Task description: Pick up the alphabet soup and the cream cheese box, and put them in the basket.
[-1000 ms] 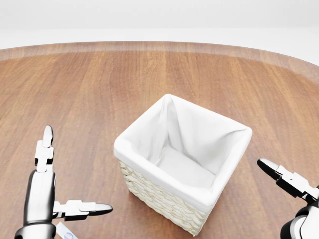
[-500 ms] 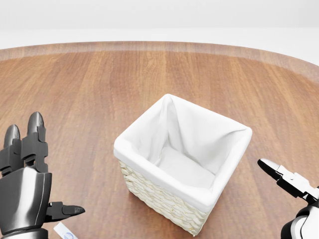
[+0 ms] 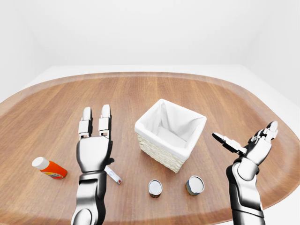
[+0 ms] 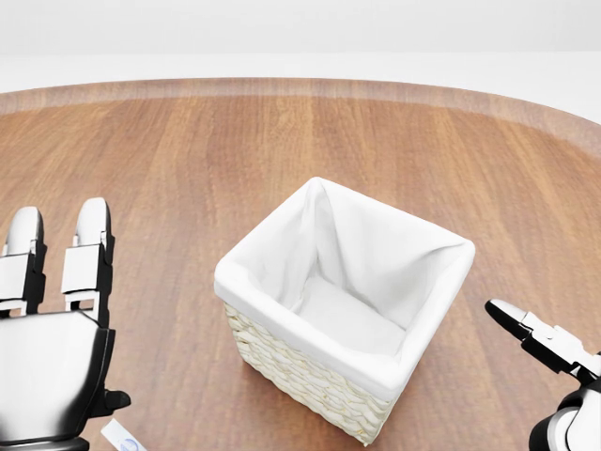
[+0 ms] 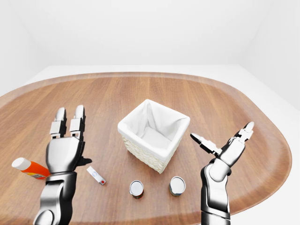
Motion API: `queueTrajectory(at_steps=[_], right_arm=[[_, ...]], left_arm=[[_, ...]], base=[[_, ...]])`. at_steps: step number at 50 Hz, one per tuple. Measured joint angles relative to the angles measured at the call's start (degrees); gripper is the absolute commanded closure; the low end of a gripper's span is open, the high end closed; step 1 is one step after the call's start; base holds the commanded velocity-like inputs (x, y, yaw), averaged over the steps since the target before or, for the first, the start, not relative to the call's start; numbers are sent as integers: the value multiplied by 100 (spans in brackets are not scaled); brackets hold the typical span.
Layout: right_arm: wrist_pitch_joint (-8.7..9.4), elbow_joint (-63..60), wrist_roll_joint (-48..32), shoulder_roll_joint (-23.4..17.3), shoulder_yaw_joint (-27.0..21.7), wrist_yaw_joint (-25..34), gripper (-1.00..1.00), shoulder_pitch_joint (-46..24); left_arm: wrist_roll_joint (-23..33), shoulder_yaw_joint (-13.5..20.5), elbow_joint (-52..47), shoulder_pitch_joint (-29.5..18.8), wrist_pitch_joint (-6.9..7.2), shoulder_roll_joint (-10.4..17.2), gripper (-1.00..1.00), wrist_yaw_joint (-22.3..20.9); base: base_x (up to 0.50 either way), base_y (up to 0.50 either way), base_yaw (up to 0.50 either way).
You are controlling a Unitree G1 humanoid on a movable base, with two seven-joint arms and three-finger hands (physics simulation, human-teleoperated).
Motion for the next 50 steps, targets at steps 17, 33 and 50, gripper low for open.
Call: queueTrajectory(at_steps=[17, 33, 50], right_arm=[[-2, -80, -128, 7, 2, 0, -100, 18], [20, -122, -157, 16, -1, 0, -100, 28], [39, -160, -173, 25, -5, 0, -100, 34]], left_arm=[[208, 61, -154, -45, -103, -23, -100, -164], [271, 54, -207, -7, -126, -40, -100, -187], [323, 33, -214, 436, -396, 6, -100, -206]], base=[[0, 0, 0], [0, 0, 0], [0, 0, 0]])
